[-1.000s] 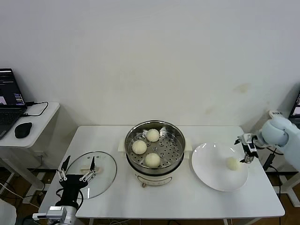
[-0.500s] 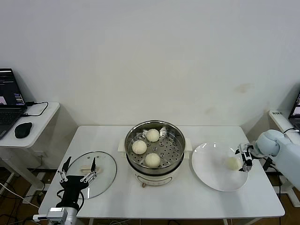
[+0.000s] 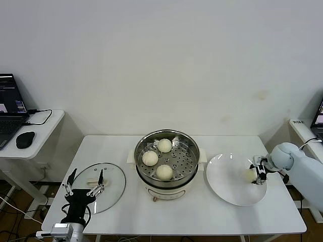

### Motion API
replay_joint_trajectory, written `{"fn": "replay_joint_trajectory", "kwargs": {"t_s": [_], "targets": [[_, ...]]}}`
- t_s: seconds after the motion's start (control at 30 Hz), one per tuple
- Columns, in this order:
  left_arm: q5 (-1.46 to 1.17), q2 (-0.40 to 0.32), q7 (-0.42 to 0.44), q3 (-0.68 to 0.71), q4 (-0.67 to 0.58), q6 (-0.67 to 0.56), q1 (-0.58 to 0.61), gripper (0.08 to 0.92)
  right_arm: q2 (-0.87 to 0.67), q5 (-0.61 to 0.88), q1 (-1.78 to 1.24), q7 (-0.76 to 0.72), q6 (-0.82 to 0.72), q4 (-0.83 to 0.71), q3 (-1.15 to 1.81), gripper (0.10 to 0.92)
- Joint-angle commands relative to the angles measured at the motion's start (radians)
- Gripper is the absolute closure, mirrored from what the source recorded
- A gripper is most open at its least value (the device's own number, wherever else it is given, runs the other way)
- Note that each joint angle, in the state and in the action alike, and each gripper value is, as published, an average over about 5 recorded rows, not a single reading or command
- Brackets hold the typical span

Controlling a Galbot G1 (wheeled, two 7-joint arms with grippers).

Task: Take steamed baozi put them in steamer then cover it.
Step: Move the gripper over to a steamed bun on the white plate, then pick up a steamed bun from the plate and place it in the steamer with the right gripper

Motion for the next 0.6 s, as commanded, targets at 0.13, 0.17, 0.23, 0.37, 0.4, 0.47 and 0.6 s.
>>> {"fn": "replay_joint_trajectory", "kwargs": {"t_s": [0.13, 0.17, 0.23, 0.37, 0.4, 0.47, 0.6], "targets": [[0.0, 0.003, -0.001, -0.001, 0.001, -0.001, 0.001, 0.177, -0.048, 0.05, 0.101, -0.025, -0.012, 0.079, -0.054, 0.442], [0.0, 0.003, -0.001, -0.001, 0.0, -0.001, 0.001, 0.177, -0.067, 0.073, 0.132, -0.029, -0.022, 0.102, -0.078, 0.449], [0.0, 0.003, -0.001, 0.0, 0.001, -0.001, 0.0, 0.177, -0.103, 0.121, 0.198, -0.036, -0.043, 0.149, -0.132, 0.456], [0.0, 0.002, -0.001, 0.007, 0.005, 0.0, -0.006, 0.177, -0.168, 0.249, 0.394, -0.041, -0.101, 0.248, -0.262, 0.464], [0.0, 0.002, -0.002, 0.009, 0.006, 0.0, -0.008, 0.177, -0.18, 0.286, 0.45, -0.039, -0.119, 0.269, -0.301, 0.465], [0.0, 0.003, -0.002, 0.014, 0.009, 0.001, -0.012, 0.177, -0.19, 0.365, 0.566, -0.031, -0.154, 0.313, -0.388, 0.464], [0.0, 0.004, -0.003, 0.021, 0.01, 0.002, -0.019, 0.177, -0.181, 0.518, 0.814, 0.001, -0.231, 0.419, -0.576, 0.459]]}}
